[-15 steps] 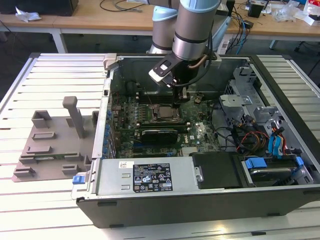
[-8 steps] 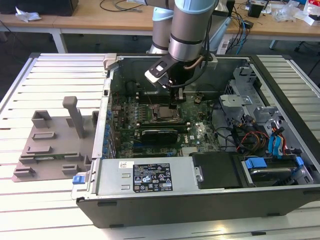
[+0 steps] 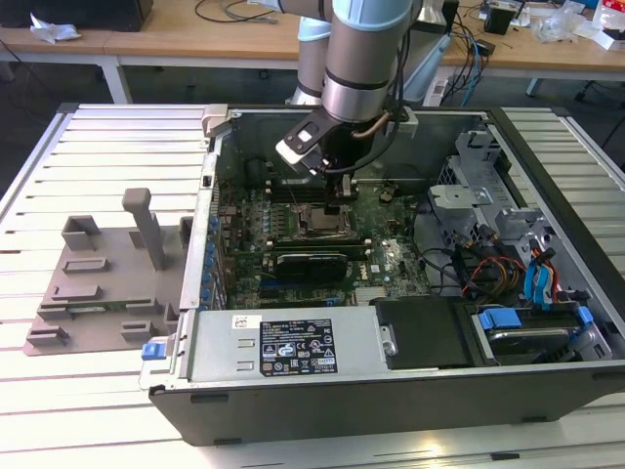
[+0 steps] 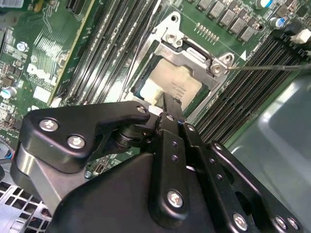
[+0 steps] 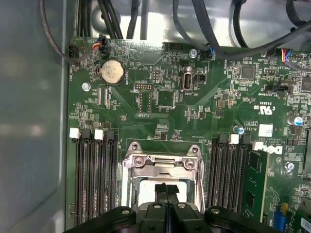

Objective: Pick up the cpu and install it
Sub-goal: 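Close the cpu cover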

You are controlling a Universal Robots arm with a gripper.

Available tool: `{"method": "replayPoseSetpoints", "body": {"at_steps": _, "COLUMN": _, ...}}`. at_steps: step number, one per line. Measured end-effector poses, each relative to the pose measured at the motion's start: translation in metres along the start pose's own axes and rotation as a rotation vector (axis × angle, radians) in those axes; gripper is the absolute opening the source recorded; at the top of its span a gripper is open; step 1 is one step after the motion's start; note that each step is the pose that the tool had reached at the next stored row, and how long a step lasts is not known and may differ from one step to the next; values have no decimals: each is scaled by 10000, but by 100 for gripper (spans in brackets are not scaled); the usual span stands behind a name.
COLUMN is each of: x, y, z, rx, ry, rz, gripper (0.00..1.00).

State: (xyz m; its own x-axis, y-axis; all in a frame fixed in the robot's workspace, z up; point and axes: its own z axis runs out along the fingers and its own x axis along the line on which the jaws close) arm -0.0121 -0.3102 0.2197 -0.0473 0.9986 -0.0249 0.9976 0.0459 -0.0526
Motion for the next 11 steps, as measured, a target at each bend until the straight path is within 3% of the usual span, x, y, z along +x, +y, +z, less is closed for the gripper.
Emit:
{"method": "replayPoseSetpoints", "body": {"at_steps": 3, "x": 6, "y": -106, "z": 59, "rx": 1, "ry": -1, "rz": 0, "gripper": 11}}
{"method": "replayPoseSetpoints", "body": {"at_steps": 6, "x": 13, "y": -235, "z": 76, "rx": -6, "ry": -1, "rz": 2, "gripper": 11}}
{"method": "replayPoseSetpoints", "body": {"at_steps": 11, "x": 18, "y": -289, "z": 143, "rx": -7, "ry": -1, "rz": 0, "gripper": 11}}
